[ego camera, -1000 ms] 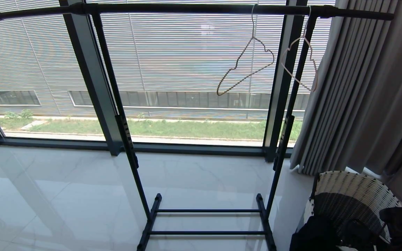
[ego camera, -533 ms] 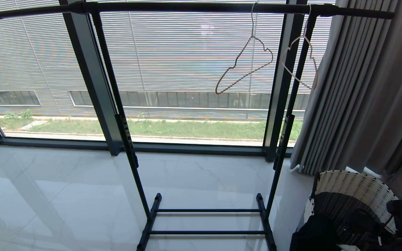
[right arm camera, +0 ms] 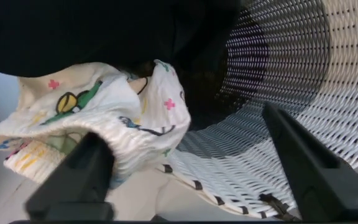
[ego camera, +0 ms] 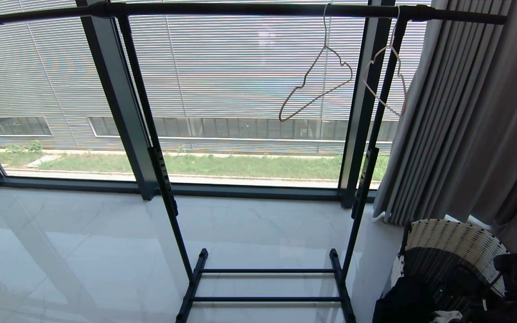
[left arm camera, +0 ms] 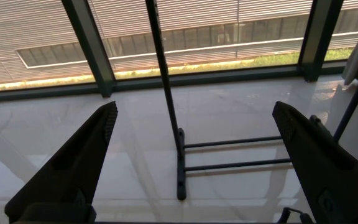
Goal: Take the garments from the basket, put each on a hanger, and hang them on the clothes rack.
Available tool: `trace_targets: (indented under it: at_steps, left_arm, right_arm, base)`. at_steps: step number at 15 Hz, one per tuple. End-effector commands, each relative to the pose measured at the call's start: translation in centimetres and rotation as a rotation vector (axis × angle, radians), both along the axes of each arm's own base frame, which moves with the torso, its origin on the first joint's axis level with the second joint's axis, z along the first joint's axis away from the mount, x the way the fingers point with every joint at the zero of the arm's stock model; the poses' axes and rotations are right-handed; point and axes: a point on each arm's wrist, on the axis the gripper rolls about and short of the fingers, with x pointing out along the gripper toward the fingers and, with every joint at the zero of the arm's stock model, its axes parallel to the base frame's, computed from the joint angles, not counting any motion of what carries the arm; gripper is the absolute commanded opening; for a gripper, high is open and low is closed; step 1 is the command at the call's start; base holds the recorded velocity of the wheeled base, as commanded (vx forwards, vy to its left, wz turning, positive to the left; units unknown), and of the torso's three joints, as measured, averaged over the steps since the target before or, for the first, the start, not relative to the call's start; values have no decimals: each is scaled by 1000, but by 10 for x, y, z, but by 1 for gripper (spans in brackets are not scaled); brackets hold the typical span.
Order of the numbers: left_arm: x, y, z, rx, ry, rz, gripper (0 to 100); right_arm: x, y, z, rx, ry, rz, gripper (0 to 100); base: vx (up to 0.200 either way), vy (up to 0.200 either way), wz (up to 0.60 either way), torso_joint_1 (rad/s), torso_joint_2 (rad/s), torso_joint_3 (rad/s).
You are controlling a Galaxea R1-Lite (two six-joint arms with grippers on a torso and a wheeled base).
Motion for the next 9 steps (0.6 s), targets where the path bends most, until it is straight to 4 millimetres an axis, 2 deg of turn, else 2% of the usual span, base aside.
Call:
trace_targets:
  at_steps: [1,4,6,9]
  left_arm:
    - [0,0,0,0,1,1,100]
    - [0,0,0,-3,1,1,100]
    - [0,0,0,-5,1,1,100]
    - [0,0,0,-21,5,2,100]
  right_arm:
    - [1,-1,-1,0,3,-5,0]
    - [-12,1,17,-6,-45,-7,0]
    - [-30,4,35,-12,-85,-6,0]
    - [-72,12,76,-27,-176,-8,0]
  base:
    - [0,0,0,0,0,0]
    - [0,0,0,0,0,0]
    - [0,0,0,0,0,0]
    - [0,0,0,0,0,0]
